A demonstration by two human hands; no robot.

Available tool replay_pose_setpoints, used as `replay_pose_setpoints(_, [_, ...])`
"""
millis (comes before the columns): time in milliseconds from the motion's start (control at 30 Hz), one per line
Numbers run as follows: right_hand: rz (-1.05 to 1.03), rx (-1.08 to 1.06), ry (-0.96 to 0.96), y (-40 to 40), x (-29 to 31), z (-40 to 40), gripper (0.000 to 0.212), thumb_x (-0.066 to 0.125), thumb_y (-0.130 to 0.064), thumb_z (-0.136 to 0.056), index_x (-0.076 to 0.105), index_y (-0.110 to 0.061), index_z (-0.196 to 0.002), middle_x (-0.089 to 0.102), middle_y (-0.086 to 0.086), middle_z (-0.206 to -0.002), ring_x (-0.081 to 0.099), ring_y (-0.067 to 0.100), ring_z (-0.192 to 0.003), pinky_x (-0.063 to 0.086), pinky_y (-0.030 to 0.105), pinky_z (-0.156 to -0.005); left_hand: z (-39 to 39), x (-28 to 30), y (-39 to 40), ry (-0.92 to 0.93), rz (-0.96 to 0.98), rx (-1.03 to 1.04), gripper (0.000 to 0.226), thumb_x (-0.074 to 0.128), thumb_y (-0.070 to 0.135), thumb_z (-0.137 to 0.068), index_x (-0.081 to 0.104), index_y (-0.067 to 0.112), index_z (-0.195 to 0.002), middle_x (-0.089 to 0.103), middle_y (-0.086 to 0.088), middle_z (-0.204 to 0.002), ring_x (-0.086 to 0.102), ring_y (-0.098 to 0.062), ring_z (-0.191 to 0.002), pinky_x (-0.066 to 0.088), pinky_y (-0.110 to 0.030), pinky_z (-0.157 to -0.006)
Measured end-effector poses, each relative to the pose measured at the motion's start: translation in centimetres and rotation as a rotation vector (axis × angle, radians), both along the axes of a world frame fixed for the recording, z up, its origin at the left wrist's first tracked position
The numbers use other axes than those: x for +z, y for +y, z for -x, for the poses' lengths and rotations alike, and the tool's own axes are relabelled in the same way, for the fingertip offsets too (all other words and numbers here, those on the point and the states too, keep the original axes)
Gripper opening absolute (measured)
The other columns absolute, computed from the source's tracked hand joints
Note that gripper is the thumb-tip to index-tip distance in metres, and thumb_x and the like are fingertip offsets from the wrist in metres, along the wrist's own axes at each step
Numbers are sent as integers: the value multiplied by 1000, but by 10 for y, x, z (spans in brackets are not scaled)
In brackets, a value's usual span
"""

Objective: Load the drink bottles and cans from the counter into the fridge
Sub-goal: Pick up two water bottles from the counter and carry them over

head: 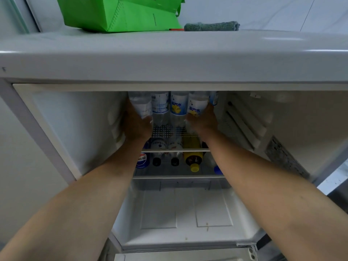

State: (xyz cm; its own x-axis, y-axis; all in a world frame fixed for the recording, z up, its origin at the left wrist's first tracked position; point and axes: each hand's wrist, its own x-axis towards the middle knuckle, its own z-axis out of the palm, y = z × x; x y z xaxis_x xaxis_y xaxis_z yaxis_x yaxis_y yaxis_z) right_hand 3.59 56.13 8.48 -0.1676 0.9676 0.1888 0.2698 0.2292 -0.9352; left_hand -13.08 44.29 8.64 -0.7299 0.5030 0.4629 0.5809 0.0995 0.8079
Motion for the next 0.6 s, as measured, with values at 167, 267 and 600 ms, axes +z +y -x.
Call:
replay_pose_setpoints(167, [-18, -67, -68, 10, 5, 12, 87, 80, -29, -80, 26, -21, -148, 54, 8, -141, 57, 27, -123, 49, 38, -100, 5, -2, -2, -23, -26, -23, 88, 79, 14, -80, 28, 15, -151, 45, -10, -147, 44, -29, -136, 40, -41, -109])
replay_pose_setpoints(267, [29, -64, -68, 14, 8, 17, 91, 77, -26, -83, 19, -24, -152, 49, 11, -144, 54, 29, -127, 47, 38, -101, 5, -3, -3, -20, -36, 3, 89, 79, 13, -80, 27, 16, -152, 43, -11, -148, 42, -29, -137, 38, -37, -108])
replay_pose_setpoints(600, [28, -126, -183, 14, 2, 1, 81, 79, -30, -80, 34, -12, -144, 49, 18, -139, 53, 33, -124, 51, 45, -100, -19, -1, -10, -4, -53, 83, 79, 69, 8, -86, 25, 9, -151, 40, -16, -150, 40, -29, -137, 37, -39, -111])
